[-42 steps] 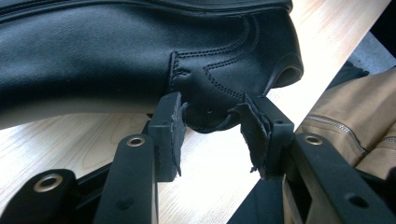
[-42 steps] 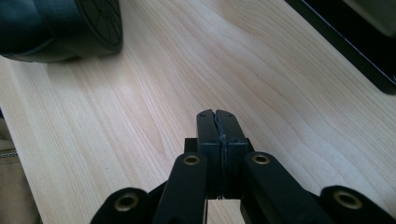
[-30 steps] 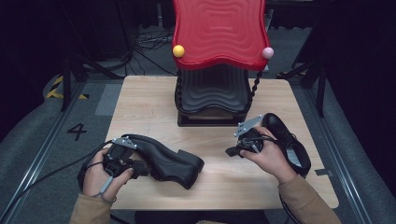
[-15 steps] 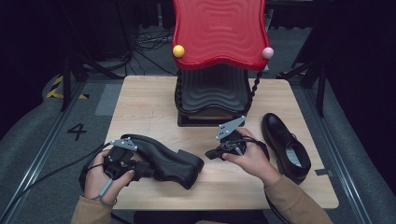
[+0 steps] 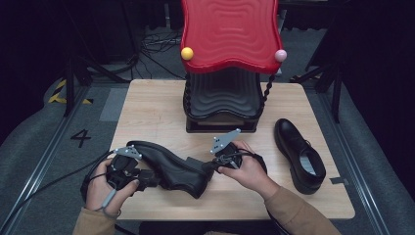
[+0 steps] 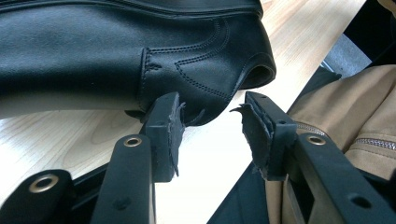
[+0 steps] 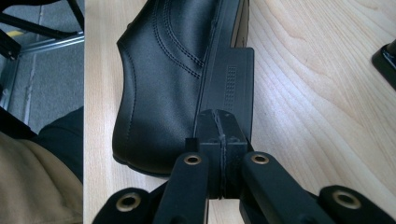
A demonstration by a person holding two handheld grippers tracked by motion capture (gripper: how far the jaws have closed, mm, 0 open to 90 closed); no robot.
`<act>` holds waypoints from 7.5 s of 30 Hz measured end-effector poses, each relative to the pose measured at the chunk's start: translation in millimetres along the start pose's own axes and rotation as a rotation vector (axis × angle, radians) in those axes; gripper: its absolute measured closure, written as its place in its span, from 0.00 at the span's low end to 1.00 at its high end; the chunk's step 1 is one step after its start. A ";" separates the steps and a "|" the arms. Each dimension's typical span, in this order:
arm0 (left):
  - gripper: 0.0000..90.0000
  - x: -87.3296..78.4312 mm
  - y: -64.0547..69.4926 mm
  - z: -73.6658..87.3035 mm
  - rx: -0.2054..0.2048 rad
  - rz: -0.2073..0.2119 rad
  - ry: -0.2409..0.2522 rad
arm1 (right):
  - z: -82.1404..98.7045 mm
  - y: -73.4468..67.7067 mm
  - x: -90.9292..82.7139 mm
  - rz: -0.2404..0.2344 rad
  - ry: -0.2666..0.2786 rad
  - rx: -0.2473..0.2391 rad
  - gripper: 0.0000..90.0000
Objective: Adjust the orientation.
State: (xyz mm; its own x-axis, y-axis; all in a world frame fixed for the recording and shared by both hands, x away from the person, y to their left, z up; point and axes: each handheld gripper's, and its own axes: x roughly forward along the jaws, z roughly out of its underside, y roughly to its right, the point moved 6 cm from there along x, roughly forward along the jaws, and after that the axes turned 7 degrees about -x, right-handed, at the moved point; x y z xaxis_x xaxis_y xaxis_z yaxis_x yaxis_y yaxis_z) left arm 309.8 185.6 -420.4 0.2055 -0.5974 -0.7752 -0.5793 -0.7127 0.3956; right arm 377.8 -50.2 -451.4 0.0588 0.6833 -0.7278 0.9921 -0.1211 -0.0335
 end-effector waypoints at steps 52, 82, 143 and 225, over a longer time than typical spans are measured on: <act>0.61 -0.3 -3.8 -3.7 -0.001 0.001 0.010 | -23.3 24.7 -23.5 0.077 -0.078 -0.126 0.70; 0.61 0.7 -8.4 -2.4 -0.011 0.006 0.013 | -19.6 5.3 35.8 -0.004 -0.252 -0.124 0.93; 0.59 50.6 12.6 -69.1 0.143 0.095 -0.066 | 68.5 -17.2 -140.5 0.226 -0.119 0.337 0.64; 0.58 53.6 10.6 -71.9 0.146 0.080 -0.077 | 120.0 0.7 -187.9 0.456 -0.280 0.627 0.96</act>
State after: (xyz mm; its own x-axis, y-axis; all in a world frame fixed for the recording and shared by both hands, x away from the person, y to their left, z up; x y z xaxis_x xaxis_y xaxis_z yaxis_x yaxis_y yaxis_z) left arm 371.3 119.6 -422.3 0.0966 -0.6164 -0.7815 -0.7010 -0.5995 0.3862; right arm 354.1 -265.1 -396.9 0.3293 0.2748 -0.9033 0.6263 -0.7795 -0.0089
